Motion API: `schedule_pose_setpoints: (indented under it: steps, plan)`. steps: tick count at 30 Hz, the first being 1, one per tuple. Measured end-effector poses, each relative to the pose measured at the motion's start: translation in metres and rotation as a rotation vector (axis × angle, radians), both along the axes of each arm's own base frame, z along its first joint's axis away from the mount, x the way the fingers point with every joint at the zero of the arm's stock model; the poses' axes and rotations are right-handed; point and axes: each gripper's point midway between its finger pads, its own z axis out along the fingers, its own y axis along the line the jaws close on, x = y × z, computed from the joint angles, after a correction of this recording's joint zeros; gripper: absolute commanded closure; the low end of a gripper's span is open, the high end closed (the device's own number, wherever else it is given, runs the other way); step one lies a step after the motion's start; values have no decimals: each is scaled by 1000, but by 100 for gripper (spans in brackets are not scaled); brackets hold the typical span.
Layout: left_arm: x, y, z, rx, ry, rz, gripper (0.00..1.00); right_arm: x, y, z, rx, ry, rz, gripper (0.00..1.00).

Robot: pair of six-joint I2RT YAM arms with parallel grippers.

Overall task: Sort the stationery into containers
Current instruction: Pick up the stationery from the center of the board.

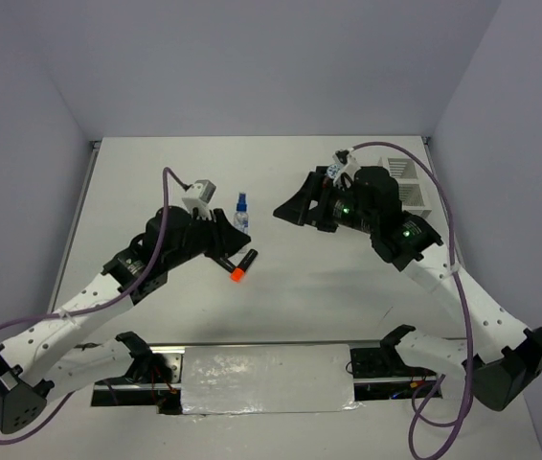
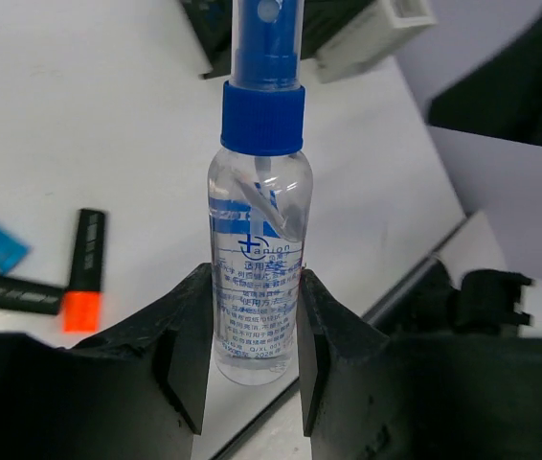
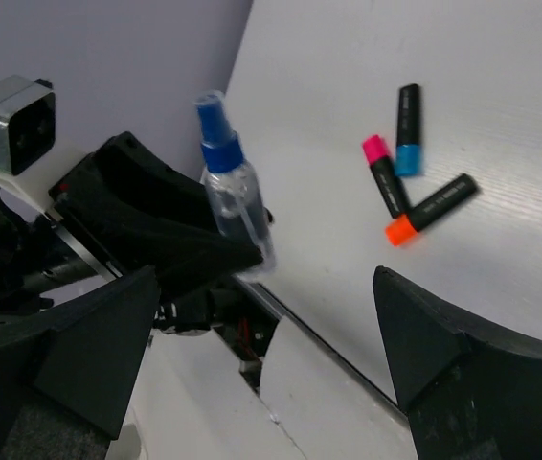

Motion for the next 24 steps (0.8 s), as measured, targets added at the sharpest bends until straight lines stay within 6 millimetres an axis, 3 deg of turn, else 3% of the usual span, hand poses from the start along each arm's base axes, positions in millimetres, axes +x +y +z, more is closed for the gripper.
schedule_pose_setpoints:
  steps: [4,9,13,16,22,23,24]
  plan:
    - [-4,-30,21,-23,-60,-166,100,3,30,18,26,-34,41,0]
    - [-15,-49,31,-22,-87,-294,100,12,45,12,1,-38,27,3]
    - [-20,-54,43,-34,-120,-344,100,20,49,5,-31,-37,11,29]
    - [-21,-54,42,-30,-122,-351,100,19,56,3,-46,-41,24,42]
    - [-22,-51,36,6,-118,-353,100,-1,68,1,-50,-37,103,45]
    - [-22,-50,36,11,-118,-356,100,-3,68,0,-53,-33,112,49]
    - [-23,-50,36,21,-123,-361,99,-4,67,-1,-57,-30,114,83]
